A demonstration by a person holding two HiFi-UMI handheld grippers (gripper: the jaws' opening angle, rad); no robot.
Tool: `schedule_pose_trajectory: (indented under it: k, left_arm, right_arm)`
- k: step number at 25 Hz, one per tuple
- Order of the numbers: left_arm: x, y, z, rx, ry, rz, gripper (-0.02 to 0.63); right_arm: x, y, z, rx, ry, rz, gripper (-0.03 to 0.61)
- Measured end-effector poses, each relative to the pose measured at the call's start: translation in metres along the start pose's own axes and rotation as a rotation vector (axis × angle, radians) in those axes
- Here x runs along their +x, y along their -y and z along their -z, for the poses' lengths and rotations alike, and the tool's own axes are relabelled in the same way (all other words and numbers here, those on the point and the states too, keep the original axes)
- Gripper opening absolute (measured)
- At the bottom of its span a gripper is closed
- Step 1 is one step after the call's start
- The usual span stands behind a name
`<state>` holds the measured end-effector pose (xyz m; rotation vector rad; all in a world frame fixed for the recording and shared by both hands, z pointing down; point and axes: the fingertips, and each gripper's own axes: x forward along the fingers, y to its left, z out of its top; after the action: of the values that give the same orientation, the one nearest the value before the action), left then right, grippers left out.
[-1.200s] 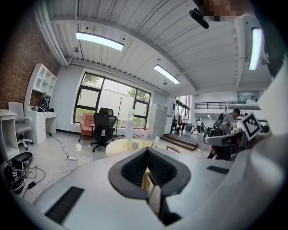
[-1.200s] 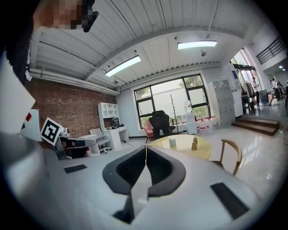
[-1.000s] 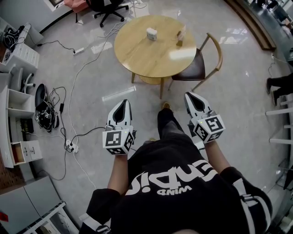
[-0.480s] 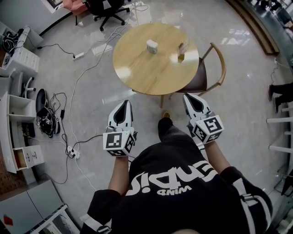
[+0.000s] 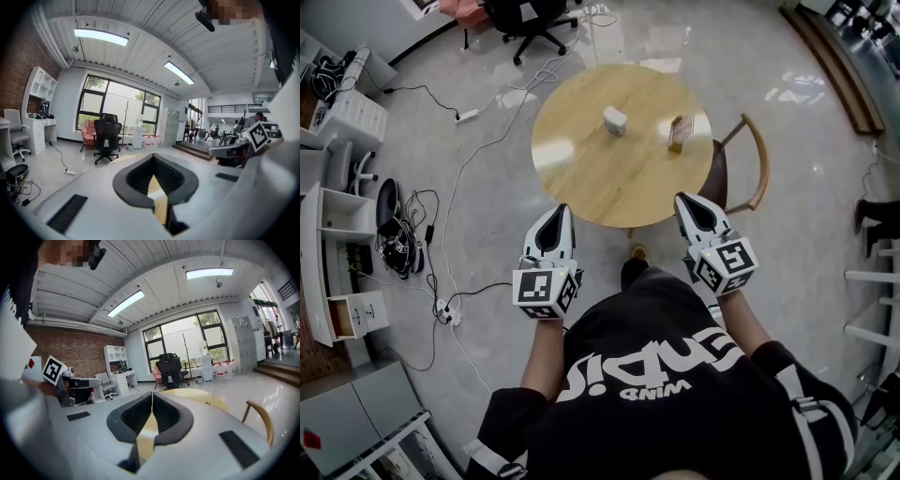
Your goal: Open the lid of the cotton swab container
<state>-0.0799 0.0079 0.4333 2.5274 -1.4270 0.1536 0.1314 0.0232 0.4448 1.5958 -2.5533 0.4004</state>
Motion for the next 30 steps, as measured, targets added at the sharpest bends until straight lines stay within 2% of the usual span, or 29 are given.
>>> schedule_pose_trajectory:
  k: [8, 15, 30]
  left_arm:
    - [0.047, -0.004, -0.015, -0.012, 0.015, -0.064, 0.008]
    - [0.063, -0.019, -0.02, -0.033, 0.019, -0.097, 0.008]
    - [0.111, -0.044, -0.039, -0.019, 0.009, -0.003, 0.008]
  right_arm:
    - [0.044, 0.043, -0.023, 0.0, -0.004, -0.08, 0.003]
    - [0.071, 0.049, -0.038, 0.013, 0.017, -0.105, 0.003]
    - [0.108, 0.062, -0.055, 0.043, 0.084, -0.074, 0.005]
